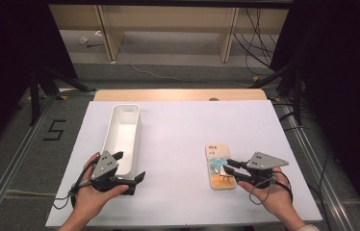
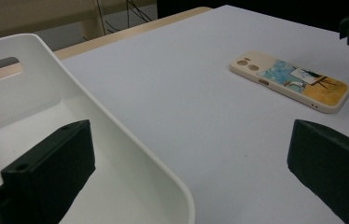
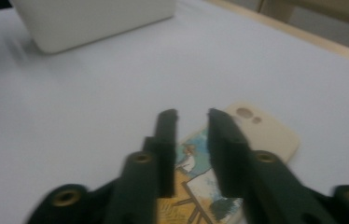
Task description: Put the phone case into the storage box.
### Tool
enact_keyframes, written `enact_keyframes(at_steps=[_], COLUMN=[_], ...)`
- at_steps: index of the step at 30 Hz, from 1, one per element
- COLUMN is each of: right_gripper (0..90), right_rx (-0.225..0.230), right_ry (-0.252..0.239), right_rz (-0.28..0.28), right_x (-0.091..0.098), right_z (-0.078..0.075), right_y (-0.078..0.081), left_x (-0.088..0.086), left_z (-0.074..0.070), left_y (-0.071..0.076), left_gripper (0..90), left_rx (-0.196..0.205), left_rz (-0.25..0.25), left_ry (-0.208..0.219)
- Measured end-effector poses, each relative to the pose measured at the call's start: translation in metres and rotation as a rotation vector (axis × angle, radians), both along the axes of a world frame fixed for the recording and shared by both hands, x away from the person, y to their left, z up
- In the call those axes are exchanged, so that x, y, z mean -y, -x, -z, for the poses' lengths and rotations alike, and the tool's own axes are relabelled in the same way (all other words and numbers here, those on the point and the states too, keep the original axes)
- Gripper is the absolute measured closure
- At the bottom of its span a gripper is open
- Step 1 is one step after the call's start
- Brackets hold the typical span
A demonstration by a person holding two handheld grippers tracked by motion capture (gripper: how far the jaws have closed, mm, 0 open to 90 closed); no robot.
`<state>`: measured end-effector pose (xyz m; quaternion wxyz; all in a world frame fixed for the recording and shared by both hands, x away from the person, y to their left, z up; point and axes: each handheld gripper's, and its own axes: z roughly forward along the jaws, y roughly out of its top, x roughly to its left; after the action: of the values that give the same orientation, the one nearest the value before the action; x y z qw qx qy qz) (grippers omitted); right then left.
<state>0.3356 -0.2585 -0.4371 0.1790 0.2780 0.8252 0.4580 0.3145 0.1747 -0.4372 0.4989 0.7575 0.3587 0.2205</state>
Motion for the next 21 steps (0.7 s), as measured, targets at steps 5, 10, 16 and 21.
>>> enact_keyframes(at_steps=[5,10,16,21], right_gripper=[90.0,90.0,90.0,90.0], right_rx=[-0.058,-0.113,-0.174,-0.219], right_ry=[0.066,0.133,0.209,0.252], right_rz=[-0.039,-0.048,-0.028,-0.025], right_x=[-0.021,-0.042,-0.062,-0.073], right_z=[0.004,0.013,0.026,0.033], right_y=[-0.005,-0.010,-0.017,-0.023], left_x=[0.001,0.001,0.001,0.002], left_z=[0.001,0.001,0.001,0.001], left_y=[-0.001,0.000,-0.001,-0.001], left_gripper=[0.5,0.7,0.7,0.7], left_rx=[-0.003,-0.004,-0.009,-0.010], left_rz=[-0.001,-0.001,0.002,0.006], left_ry=[0.000,-0.007,-0.008,-0.007])
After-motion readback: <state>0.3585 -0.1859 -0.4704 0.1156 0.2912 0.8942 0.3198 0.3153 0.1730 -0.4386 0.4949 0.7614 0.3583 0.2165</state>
